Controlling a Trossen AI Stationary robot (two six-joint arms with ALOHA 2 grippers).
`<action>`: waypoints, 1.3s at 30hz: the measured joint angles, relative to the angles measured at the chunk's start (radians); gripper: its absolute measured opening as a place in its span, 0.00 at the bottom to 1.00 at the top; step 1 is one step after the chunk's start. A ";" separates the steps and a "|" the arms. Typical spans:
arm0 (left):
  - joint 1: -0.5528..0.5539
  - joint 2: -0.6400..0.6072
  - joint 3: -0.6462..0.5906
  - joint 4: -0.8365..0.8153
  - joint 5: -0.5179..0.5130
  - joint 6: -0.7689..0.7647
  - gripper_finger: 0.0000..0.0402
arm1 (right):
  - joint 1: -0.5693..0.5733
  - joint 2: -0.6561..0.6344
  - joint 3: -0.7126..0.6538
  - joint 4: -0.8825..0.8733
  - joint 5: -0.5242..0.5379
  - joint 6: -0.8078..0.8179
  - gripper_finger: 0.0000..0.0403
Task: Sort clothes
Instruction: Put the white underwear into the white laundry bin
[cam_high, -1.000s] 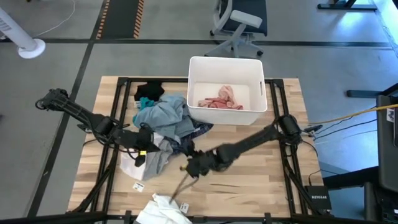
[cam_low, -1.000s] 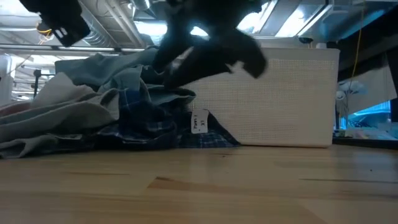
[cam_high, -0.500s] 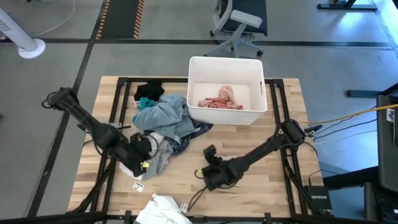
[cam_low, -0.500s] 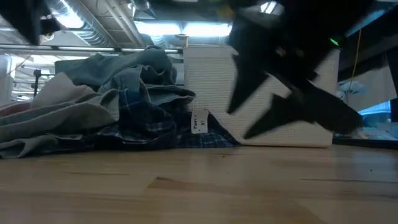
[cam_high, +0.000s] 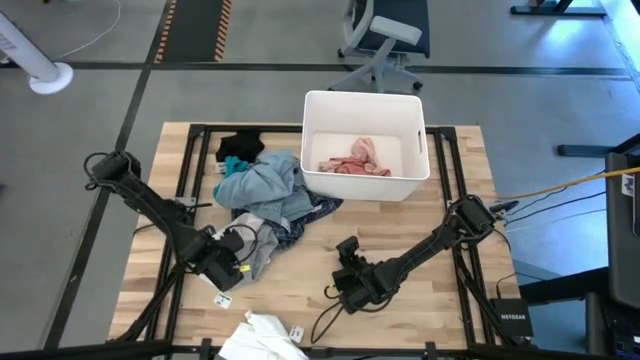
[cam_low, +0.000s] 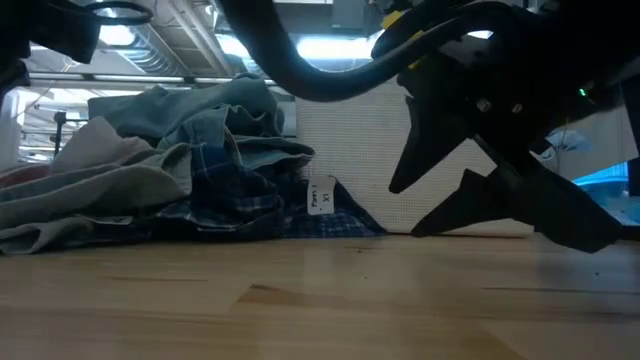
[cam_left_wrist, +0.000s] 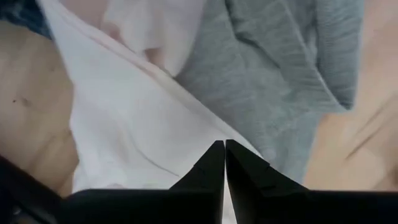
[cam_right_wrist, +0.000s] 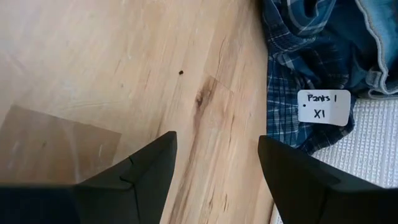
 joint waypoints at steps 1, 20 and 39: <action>0.003 0.000 0.000 -0.003 0.000 -0.003 0.04 | 0.000 0.000 0.000 0.000 0.001 0.000 0.61; 0.036 0.002 -0.084 -0.017 -0.012 -0.174 0.45 | -0.003 0.000 0.000 0.006 0.014 -0.005 0.61; 0.043 0.027 -0.109 0.033 -0.001 -0.158 0.45 | -0.003 0.000 0.000 0.029 0.014 -0.016 0.61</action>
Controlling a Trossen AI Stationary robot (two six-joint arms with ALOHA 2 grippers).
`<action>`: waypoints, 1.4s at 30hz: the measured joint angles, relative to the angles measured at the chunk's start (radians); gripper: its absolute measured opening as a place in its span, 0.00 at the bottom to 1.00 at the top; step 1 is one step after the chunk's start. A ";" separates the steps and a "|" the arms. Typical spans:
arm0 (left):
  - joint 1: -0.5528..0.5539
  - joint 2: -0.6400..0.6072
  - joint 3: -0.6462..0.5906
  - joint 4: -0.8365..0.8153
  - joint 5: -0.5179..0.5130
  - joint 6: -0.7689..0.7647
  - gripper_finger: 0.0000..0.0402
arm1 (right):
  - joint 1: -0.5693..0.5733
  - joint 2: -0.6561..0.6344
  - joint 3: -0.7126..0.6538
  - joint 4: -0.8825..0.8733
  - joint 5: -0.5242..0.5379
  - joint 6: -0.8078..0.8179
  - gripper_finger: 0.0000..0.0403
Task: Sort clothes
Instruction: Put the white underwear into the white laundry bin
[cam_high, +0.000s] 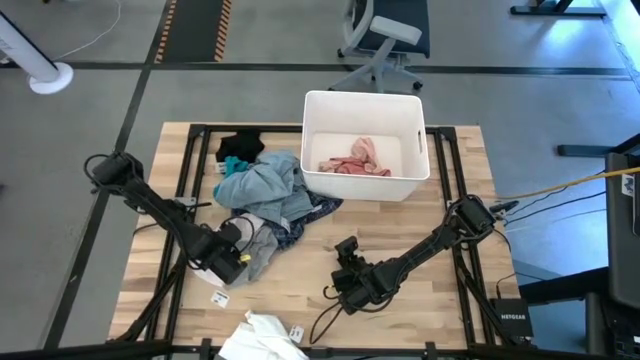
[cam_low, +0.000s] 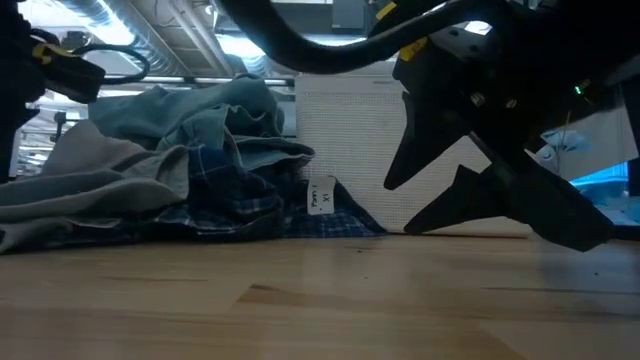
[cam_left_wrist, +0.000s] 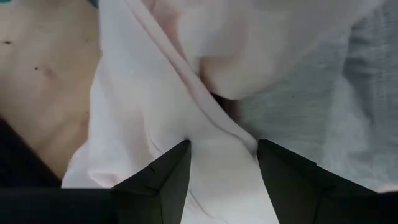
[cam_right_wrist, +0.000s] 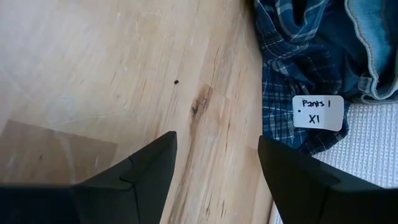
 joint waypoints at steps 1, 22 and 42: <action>0.000 0.005 0.000 0.003 0.000 0.003 0.45 | 0.000 0.000 0.000 0.000 0.000 -0.003 0.61; 0.000 0.022 -0.005 0.015 0.031 0.097 0.14 | 0.000 0.000 0.000 0.005 0.000 -0.007 0.61; -0.008 -0.166 0.442 -0.041 0.044 0.478 0.01 | 0.037 -0.235 0.000 -0.045 -0.030 -0.192 0.61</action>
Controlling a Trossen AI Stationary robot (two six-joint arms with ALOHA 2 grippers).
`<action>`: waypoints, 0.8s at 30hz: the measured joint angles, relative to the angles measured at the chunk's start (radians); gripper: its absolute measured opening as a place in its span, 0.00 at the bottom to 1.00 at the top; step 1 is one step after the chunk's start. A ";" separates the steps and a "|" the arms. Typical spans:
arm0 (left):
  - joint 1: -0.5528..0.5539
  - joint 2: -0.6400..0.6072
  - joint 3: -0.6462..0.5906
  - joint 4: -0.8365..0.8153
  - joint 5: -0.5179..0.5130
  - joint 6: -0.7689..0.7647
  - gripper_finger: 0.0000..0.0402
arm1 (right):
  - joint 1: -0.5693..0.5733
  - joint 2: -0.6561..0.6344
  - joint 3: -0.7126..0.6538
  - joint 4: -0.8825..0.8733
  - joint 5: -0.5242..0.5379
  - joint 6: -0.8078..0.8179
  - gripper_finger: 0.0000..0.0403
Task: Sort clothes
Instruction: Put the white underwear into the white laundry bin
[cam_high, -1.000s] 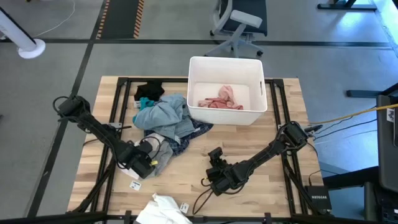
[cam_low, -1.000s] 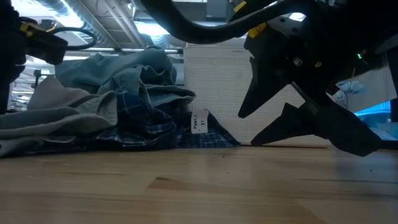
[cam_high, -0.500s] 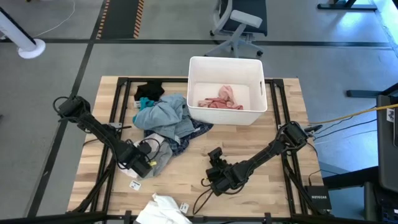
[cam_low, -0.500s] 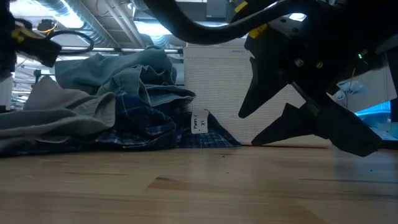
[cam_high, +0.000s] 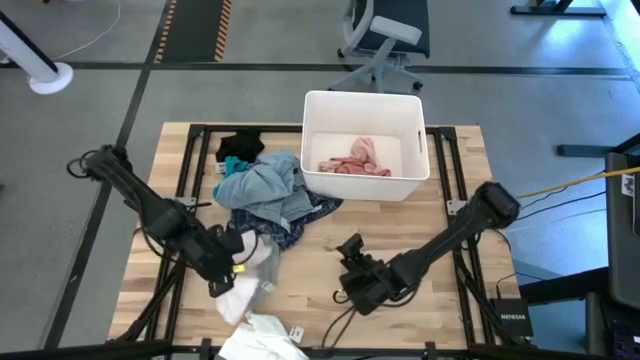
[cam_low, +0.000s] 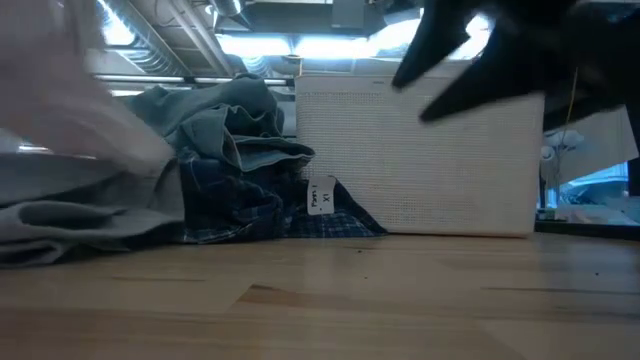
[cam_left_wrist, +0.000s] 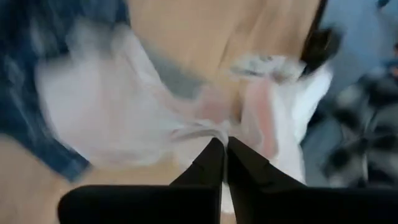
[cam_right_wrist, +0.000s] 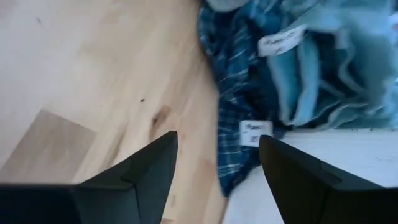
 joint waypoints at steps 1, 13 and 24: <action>0.002 -0.006 0.019 0.003 -0.031 0.032 0.01 | 0.003 -0.022 0.000 -0.004 -0.003 -0.007 0.61; 0.049 -0.020 0.079 0.329 -0.161 0.546 0.01 | 0.024 -0.236 0.001 -0.039 -0.049 -0.113 0.61; 0.058 0.063 0.078 0.337 -0.096 0.667 0.02 | -0.010 -0.245 0.000 0.201 -0.270 -0.376 0.61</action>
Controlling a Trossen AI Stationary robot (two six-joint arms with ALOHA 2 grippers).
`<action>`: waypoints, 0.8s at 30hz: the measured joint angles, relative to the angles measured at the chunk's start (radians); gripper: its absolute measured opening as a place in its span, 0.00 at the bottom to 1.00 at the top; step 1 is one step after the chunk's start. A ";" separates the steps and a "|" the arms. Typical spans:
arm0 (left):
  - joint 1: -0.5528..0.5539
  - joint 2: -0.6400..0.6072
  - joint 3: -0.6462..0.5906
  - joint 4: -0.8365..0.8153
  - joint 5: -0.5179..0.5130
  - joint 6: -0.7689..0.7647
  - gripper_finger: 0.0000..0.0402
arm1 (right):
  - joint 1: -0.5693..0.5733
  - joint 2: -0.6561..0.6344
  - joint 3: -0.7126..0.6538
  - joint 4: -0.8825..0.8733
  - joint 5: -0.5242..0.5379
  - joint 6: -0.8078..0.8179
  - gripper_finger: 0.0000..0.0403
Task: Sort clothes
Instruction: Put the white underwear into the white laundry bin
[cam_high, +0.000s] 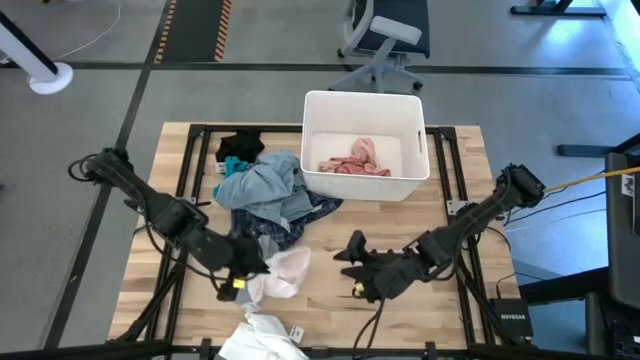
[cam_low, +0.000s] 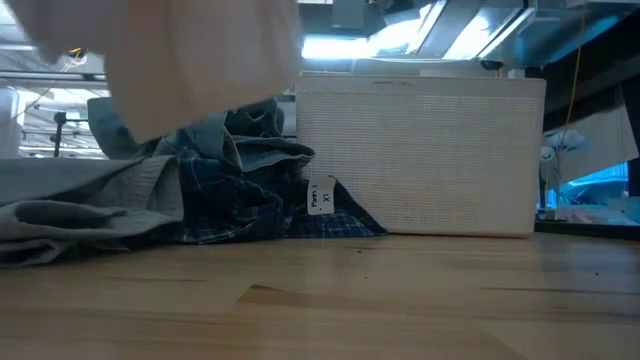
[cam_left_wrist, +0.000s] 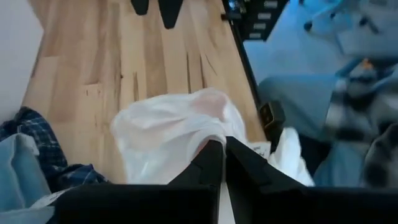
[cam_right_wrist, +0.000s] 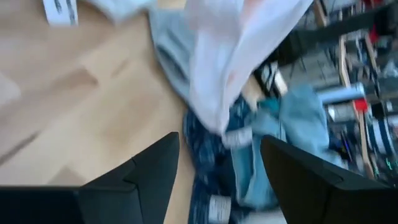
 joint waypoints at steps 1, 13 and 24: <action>0.000 0.013 0.000 0.007 0.000 0.017 0.02 | -0.004 0.002 0.000 0.026 -0.029 -0.018 0.61; 0.001 0.091 0.000 0.021 0.000 0.092 0.02 | -0.131 0.138 -0.001 0.186 -0.174 -0.100 0.61; -0.006 0.093 0.000 0.041 0.000 0.123 0.02 | -0.210 0.229 0.000 0.339 -0.490 -0.116 0.61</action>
